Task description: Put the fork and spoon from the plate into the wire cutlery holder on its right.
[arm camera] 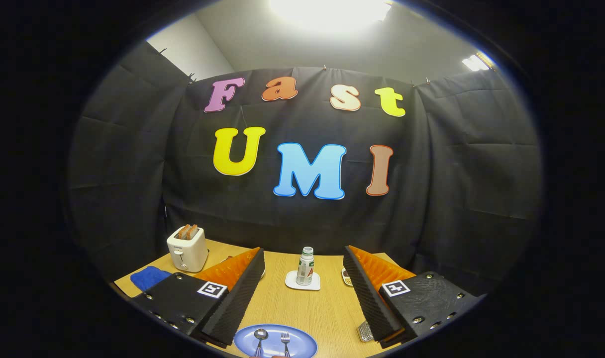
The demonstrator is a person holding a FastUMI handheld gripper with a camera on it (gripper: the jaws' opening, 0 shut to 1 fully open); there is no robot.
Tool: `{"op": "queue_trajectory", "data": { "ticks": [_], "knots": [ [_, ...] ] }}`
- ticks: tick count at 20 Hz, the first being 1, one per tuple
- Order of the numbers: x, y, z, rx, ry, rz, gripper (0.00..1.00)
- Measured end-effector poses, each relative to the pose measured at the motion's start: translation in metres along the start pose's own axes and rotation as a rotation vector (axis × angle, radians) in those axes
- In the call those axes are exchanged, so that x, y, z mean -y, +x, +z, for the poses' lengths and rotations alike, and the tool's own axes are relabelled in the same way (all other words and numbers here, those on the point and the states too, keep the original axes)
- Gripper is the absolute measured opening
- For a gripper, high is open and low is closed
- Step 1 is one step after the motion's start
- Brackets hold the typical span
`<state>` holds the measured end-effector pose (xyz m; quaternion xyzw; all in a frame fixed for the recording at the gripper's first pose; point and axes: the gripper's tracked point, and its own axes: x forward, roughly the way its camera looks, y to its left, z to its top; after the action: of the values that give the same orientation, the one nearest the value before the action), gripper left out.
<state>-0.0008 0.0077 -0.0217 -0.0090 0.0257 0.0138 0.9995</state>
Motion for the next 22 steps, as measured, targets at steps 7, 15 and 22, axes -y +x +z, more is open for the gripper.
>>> {"op": "queue_trajectory", "data": {
  "ticks": [7, 15, 22],
  "knots": [
    [0.000, 0.006, -0.034, -0.101, 0.003, -0.002, 0.97],
    [0.006, 0.009, -0.093, -0.298, -0.027, 0.010, 0.97],
    [0.002, -0.006, -0.173, -0.595, -0.026, 0.062, 0.97]
  ]
}}
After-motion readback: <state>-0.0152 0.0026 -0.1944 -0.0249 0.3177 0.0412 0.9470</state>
